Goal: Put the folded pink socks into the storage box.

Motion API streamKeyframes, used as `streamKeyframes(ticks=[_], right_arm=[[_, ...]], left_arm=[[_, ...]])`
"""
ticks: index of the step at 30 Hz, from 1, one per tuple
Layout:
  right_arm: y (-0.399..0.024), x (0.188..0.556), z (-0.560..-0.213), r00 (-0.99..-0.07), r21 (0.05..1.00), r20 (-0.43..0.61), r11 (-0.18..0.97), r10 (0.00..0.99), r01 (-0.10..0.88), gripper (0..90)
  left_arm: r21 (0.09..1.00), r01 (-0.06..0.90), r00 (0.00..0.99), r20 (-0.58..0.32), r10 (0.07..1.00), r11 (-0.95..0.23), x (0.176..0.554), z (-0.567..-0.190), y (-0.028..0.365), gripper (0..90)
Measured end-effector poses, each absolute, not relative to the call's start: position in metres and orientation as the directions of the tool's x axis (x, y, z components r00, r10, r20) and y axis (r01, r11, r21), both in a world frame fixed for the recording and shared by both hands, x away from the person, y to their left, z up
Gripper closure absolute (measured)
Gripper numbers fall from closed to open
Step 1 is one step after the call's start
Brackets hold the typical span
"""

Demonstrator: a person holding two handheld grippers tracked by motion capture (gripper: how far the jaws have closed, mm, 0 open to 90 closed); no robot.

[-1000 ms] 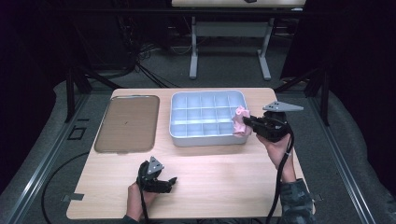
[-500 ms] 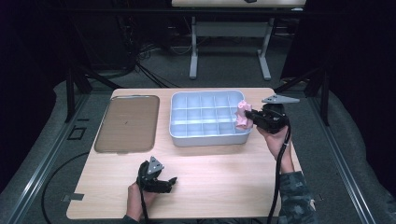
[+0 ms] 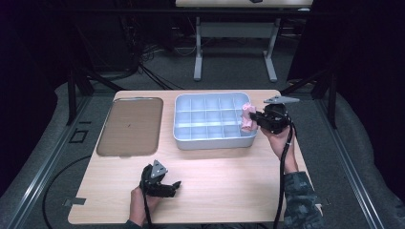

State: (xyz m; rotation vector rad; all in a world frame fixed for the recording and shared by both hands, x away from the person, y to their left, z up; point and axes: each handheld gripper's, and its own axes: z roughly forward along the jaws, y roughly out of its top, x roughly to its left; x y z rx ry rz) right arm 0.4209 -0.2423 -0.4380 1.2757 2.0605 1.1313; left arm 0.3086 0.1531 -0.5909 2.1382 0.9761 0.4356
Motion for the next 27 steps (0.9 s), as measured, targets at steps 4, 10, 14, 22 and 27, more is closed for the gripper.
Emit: streamKeyframes(ticks=[4, 10, 14, 22, 27], right_arm=[[-0.240, 0.428, -0.443, -0.453, 0.819, 0.024, 0.243, 0.891, 0.520, 83.2], [-0.238, 0.438, -0.452, -0.444, 0.802, -0.007, 0.270, 0.896, 0.532, 83.2], [-0.235, 0.443, -0.459, -0.447, 0.787, -0.021, 0.290, 0.894, 0.544, 83.1], [-0.232, 0.452, -0.473, -0.436, 0.757, -0.039, 0.312, 0.899, 0.575, 83.1], [-0.230, 0.454, -0.482, -0.429, 0.747, -0.071, 0.333, 0.900, 0.575, 83.1]], left_arm=[[0.738, 0.506, 0.655, 0.006, 0.755, -0.445, 0.309, -0.591, 0.153, 14.8], [0.739, 0.507, 0.655, 0.005, 0.756, -0.444, 0.309, -0.591, 0.153, 14.8], [0.739, 0.507, 0.654, 0.005, 0.756, -0.443, 0.309, -0.591, 0.153, 14.7], [0.739, 0.507, 0.655, 0.005, 0.756, -0.444, 0.309, -0.591, 0.153, 14.8], [0.739, 0.507, 0.655, 0.005, 0.755, -0.445, 0.309, -0.591, 0.153, 14.8]])
